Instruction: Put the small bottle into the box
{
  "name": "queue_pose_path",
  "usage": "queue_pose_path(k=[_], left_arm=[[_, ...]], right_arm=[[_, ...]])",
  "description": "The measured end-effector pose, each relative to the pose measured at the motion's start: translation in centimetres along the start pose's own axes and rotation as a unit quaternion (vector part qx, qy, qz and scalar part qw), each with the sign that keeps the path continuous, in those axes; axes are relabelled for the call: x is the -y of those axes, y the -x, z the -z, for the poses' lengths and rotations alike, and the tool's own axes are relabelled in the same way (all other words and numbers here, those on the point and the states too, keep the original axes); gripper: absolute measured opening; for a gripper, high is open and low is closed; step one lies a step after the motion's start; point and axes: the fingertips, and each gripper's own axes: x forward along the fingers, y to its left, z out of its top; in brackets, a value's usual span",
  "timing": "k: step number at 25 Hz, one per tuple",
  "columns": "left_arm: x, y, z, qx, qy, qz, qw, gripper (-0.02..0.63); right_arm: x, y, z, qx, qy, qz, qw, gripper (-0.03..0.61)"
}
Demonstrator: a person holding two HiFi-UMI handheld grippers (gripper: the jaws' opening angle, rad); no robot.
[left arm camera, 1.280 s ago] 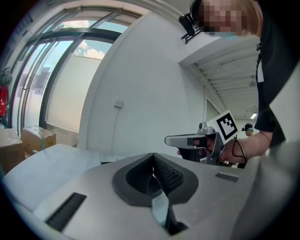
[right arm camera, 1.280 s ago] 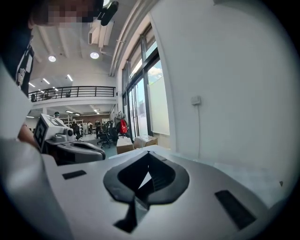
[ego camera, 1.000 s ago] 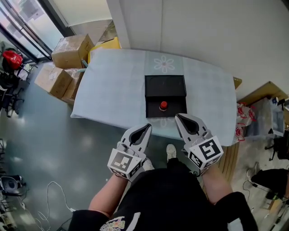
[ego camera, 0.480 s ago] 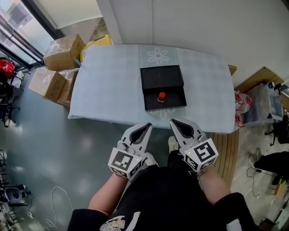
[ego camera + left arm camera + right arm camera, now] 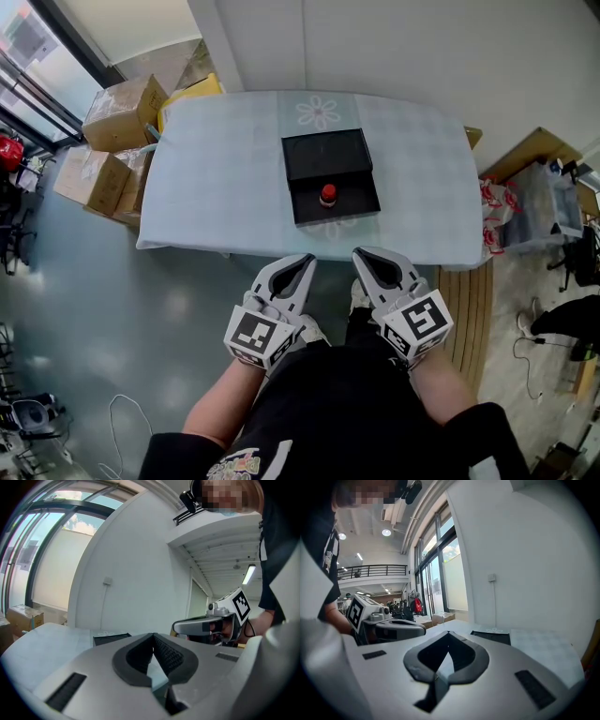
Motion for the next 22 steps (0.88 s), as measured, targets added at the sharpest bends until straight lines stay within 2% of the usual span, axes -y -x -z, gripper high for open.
queue_pose_path(k=[22], left_arm=[[1.9,-0.4,0.1,0.004,-0.002,0.009,0.9999,0.008]], right_arm=[[0.3,1.7,0.0,0.003,0.003,0.004,1.000,0.009]])
